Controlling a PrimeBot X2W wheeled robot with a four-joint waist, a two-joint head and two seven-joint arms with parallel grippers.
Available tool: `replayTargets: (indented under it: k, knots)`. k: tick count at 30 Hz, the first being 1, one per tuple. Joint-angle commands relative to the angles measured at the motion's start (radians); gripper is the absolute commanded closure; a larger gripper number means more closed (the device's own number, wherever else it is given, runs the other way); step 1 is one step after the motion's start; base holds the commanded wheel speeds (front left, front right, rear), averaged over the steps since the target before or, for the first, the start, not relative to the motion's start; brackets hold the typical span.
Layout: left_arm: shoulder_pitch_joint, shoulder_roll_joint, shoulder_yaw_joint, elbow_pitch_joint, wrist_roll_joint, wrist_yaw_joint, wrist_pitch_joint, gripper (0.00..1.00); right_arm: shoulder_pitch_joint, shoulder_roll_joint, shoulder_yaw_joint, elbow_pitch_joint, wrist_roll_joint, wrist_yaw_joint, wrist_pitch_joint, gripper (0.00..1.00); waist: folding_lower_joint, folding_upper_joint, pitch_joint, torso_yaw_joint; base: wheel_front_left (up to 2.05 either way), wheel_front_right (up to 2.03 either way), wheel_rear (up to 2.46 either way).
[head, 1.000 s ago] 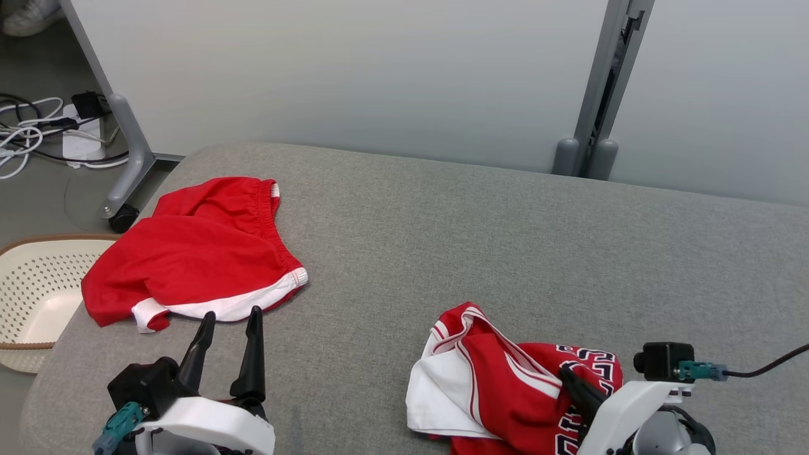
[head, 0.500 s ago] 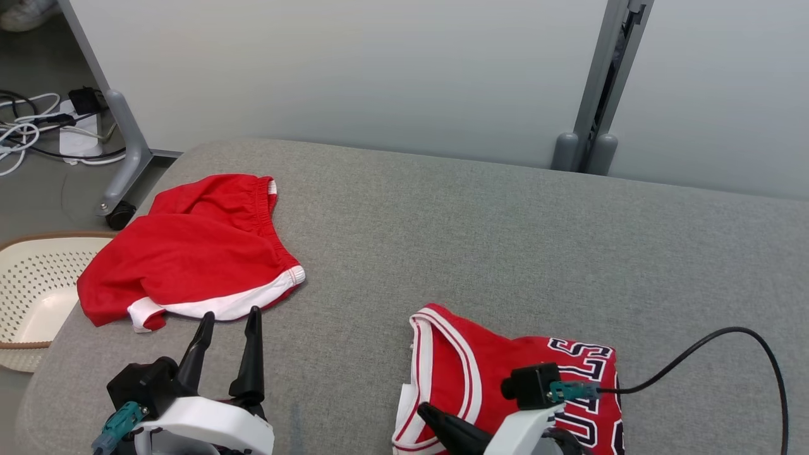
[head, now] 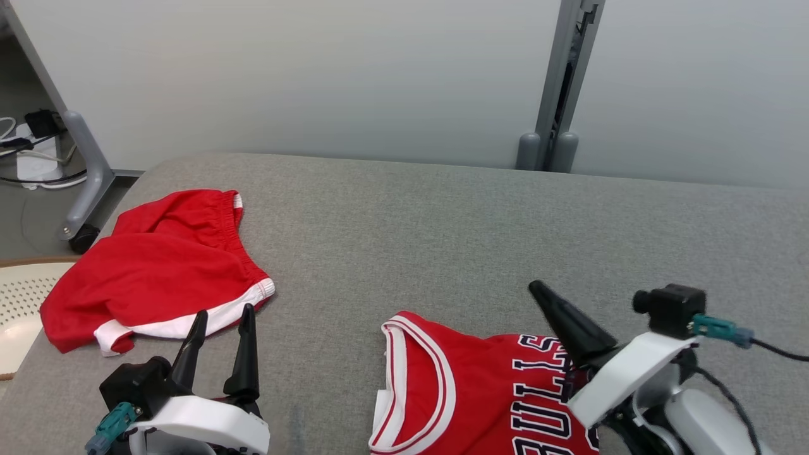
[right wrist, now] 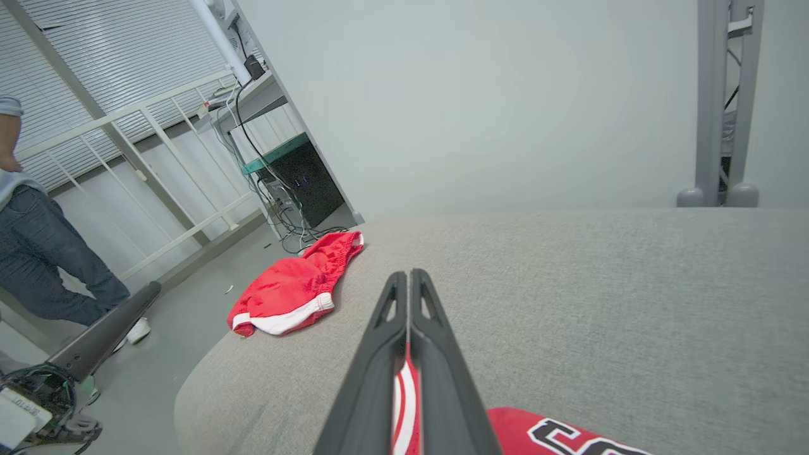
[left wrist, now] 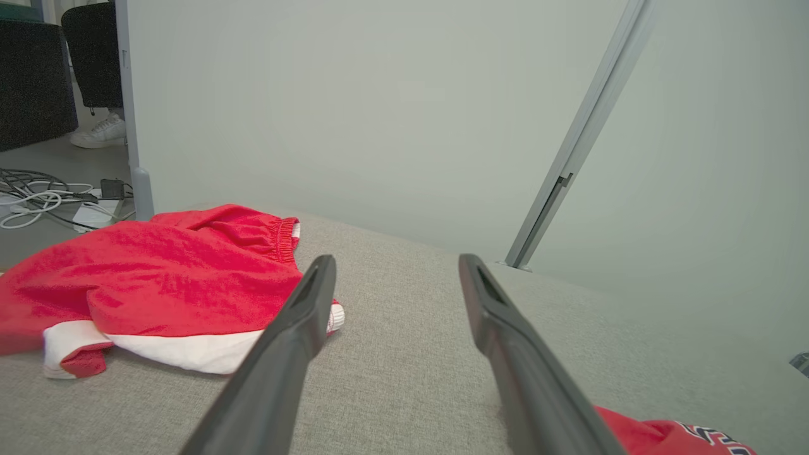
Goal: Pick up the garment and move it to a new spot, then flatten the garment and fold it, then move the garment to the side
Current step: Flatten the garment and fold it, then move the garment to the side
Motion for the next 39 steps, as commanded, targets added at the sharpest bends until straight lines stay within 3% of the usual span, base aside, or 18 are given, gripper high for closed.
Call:
replayTargets:
  k: [1,2,9,21,39]
  knots:
    - [0.005,0.005,0.005,-0.002,0.005,0.002,-0.003,0.0,0.006,-0.01,-0.011,-0.008,-0.014,0.0,-0.008,0.68,0.0,0.0,-0.004,-0.011,0.0,0.0,0.0]
    - [0.007,0.005,0.006,-0.004,0.005,0.002,-0.003,0.0,0.015,-0.02,-0.041,-0.017,-0.024,0.0,-0.012,0.0,0.0,0.0,-0.005,-0.017,0.0,0.0,0.0]
    - [0.016,0.004,0.021,-0.013,0.006,0.008,-0.004,0.0,0.088,-0.048,-0.25,-0.099,-0.133,0.0,-0.014,0.0,0.0,0.0,-0.012,-0.063,0.0,0.0,0.0]
    - [0.031,0.014,0.093,-0.039,0.015,0.002,-0.004,0.0,0.257,0.033,-0.503,-0.225,-0.361,0.0,-0.066,0.0,0.0,0.0,-0.011,-0.133,0.0,0.0,0.0]
    - [0.075,-0.048,0.143,-0.057,0.161,-0.026,-0.004,0.0,0.3,0.064,-0.514,-0.186,-0.426,0.0,-0.084,0.0,0.0,0.0,-0.001,-0.145,0.0,0.0,0.0]
